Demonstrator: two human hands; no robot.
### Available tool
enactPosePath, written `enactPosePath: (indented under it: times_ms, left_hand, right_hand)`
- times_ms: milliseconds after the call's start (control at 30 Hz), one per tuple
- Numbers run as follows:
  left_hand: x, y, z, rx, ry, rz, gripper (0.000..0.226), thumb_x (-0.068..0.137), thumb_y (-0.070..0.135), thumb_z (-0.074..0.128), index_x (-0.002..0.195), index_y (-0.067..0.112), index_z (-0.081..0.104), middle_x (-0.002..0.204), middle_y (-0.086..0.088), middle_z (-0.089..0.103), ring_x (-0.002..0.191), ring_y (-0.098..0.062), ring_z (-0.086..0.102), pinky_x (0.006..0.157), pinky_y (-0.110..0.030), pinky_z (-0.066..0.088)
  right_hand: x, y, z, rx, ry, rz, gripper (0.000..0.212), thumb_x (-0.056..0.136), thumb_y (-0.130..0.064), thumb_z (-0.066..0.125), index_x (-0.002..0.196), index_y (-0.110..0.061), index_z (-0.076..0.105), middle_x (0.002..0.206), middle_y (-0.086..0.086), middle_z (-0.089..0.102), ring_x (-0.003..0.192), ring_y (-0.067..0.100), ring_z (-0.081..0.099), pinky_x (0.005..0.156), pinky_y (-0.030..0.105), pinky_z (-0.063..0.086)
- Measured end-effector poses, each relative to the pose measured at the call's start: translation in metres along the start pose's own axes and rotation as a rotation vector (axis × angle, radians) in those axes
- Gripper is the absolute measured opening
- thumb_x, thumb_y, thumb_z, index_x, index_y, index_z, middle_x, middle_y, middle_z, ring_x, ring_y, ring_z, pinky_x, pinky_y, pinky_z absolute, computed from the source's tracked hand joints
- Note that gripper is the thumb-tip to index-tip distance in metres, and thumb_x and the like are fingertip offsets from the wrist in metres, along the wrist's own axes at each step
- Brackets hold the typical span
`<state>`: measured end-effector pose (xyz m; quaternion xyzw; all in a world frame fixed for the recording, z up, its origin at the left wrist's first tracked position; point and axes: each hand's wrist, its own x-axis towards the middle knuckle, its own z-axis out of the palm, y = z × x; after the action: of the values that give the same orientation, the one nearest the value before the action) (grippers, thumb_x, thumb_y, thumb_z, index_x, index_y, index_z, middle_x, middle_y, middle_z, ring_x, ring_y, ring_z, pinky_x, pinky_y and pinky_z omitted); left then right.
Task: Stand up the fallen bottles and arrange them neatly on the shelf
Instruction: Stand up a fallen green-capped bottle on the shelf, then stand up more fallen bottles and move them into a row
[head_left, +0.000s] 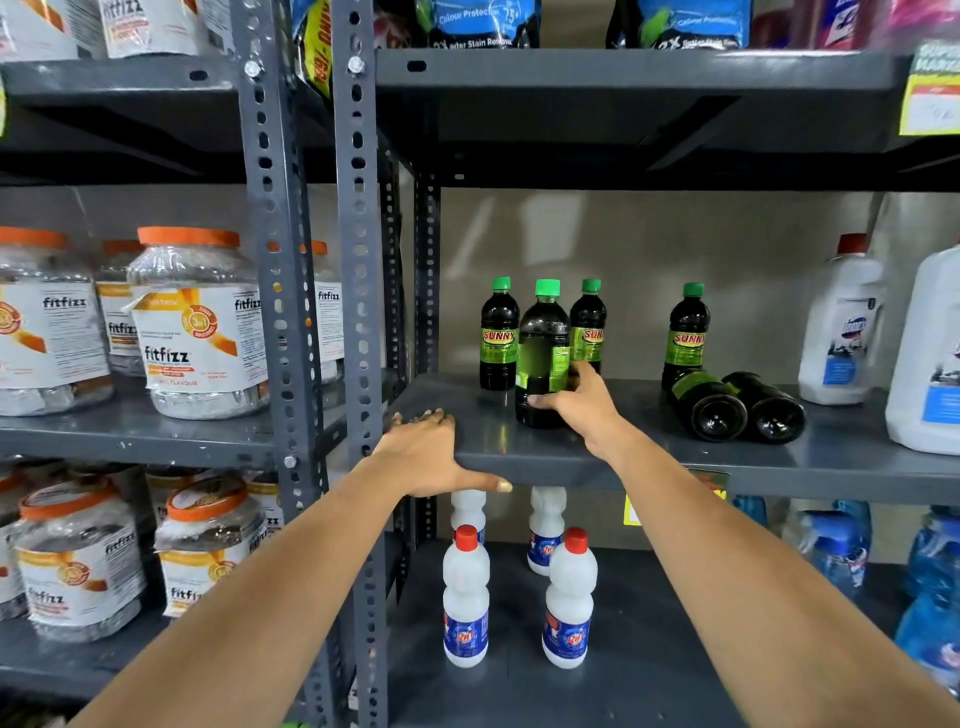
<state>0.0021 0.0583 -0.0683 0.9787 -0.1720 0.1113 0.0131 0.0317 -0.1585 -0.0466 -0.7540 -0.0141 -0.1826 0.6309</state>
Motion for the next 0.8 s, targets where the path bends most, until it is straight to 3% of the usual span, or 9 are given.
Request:
enactPosePath:
  times_ms: [167, 300, 367, 467, 600, 733, 800]
  left_hand:
    - [-0.001, 0.0, 0.0, -0.025, 0.005, -0.004, 0.131, 0.051, 0.1, 0.044, 0.144, 0.008, 0.037, 0.149, -0.007, 0.043, 0.134, -0.029, 0.041, 0.113, -0.052, 0.028]
    - [-0.001, 0.002, -0.001, -0.014, -0.001, -0.011, 0.133, 0.052, 0.099, 0.044, 0.147, 0.006, 0.033, 0.153, -0.009, 0.038, 0.138, -0.03, 0.037, 0.114, -0.052, 0.026]
    - [-0.001, 0.002, -0.001, -0.021, 0.001, -0.014, 0.133, 0.051, 0.1, 0.043, 0.145, 0.007, 0.035, 0.152, -0.008, 0.04, 0.136, -0.029, 0.039, 0.113, -0.052, 0.027]
    - [-0.001, 0.001, 0.0, -0.032, 0.0, -0.018, 0.134, 0.049, 0.101, 0.042, 0.145, 0.007, 0.035, 0.151, -0.008, 0.04, 0.135, -0.029, 0.04, 0.113, -0.052, 0.027]
    - [-0.001, 0.002, 0.0, -0.019, 0.001, -0.014, 0.135, 0.052, 0.099, 0.043, 0.148, 0.006, 0.03, 0.155, -0.008, 0.036, 0.14, -0.028, 0.034, 0.116, -0.052, 0.021]
    - [0.0, 0.0, 0.001, -0.031, 0.003, -0.012, 0.136, 0.051, 0.1, 0.043, 0.148, 0.007, 0.031, 0.154, -0.007, 0.037, 0.14, -0.027, 0.035, 0.116, -0.051, 0.021]
    - [0.0, 0.0, 0.001, -0.029, 0.001, -0.011, 0.135, 0.051, 0.1, 0.043, 0.148, 0.007, 0.03, 0.155, -0.007, 0.036, 0.14, -0.027, 0.035, 0.116, -0.052, 0.021]
  right_hand:
    - [0.002, -0.002, -0.001, 0.029, -0.06, 0.022, 0.073, 0.077, 0.01, 0.066, 0.141, -0.01, 0.039, 0.119, 0.001, 0.053, 0.111, 0.02, 0.05, 0.09, 0.028, 0.034]
    - [0.003, 0.002, 0.0, 0.012, -0.049, 0.021, 0.081, 0.065, 0.002, 0.084, 0.134, -0.01, 0.044, 0.119, 0.006, 0.062, 0.112, 0.021, 0.057, 0.095, 0.031, 0.041]
    - [0.004, 0.001, 0.001, 0.012, -0.073, 0.024, 0.085, 0.067, 0.004, 0.081, 0.139, -0.013, 0.039, 0.119, 0.006, 0.06, 0.114, 0.022, 0.055, 0.101, 0.034, 0.04]
    - [0.005, 0.0, 0.0, 0.046, -0.102, 0.029, 0.08, 0.074, 0.012, 0.069, 0.143, -0.011, 0.036, 0.109, 0.003, 0.062, 0.109, 0.021, 0.055, 0.099, 0.031, 0.039]
    - [0.004, 0.003, 0.001, 0.009, -0.082, 0.018, 0.082, 0.067, 0.001, 0.084, 0.135, -0.012, 0.04, 0.121, 0.004, 0.06, 0.112, 0.02, 0.055, 0.096, 0.03, 0.04]
    - [0.01, 0.004, 0.0, 0.006, -0.139, 0.019, 0.078, 0.073, 0.005, 0.075, 0.141, -0.011, 0.04, 0.13, 0.005, 0.059, 0.122, 0.022, 0.053, 0.101, 0.03, 0.037]
    - [0.01, 0.005, 0.001, -0.01, -0.114, 0.011, 0.076, 0.07, 0.0, 0.081, 0.135, -0.01, 0.044, 0.125, 0.005, 0.062, 0.119, 0.021, 0.055, 0.1, 0.031, 0.039]
